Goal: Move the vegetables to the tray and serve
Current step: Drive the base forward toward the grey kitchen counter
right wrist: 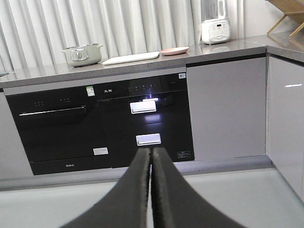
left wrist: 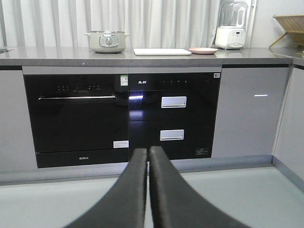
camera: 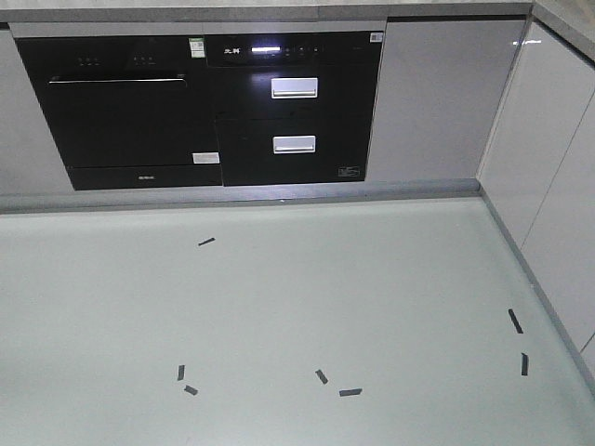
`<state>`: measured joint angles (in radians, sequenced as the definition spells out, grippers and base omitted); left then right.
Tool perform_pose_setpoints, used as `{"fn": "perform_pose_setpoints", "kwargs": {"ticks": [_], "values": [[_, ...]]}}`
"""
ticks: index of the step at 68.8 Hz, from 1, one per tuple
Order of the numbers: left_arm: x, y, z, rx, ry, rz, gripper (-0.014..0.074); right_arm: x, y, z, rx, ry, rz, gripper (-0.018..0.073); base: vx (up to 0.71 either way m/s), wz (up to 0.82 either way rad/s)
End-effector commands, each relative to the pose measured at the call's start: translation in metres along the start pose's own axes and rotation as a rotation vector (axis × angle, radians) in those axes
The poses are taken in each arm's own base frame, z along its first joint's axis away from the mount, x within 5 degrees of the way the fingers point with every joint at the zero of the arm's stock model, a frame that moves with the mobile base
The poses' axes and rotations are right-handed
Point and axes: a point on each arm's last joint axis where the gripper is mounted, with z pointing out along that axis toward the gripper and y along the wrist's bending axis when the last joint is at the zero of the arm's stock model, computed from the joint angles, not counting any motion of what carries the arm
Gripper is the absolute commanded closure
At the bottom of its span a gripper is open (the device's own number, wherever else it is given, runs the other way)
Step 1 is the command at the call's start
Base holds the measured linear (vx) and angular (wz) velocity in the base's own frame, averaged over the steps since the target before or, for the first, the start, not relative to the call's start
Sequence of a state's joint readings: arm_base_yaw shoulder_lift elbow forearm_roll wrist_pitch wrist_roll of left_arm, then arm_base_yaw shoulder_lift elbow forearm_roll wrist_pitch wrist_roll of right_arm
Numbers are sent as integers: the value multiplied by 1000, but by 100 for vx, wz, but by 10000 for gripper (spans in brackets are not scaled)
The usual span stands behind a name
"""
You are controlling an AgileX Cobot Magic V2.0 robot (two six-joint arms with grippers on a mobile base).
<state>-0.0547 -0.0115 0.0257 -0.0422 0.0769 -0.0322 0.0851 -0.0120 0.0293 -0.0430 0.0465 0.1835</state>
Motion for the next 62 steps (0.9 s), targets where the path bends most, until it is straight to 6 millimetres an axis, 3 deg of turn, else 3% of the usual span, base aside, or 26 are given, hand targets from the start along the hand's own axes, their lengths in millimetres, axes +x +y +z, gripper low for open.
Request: {"fn": "perform_pose_setpoints", "kwargs": {"ticks": [1, 62], "values": [[1, 1, 0, 0, -65, -10, 602, -3, 0, 0, -6, -70, -9, 561, 0, 0], [1, 1, 0, 0, -65, -10, 602, -3, 0, 0, -7, -71, -9, 561, 0, 0]]}}
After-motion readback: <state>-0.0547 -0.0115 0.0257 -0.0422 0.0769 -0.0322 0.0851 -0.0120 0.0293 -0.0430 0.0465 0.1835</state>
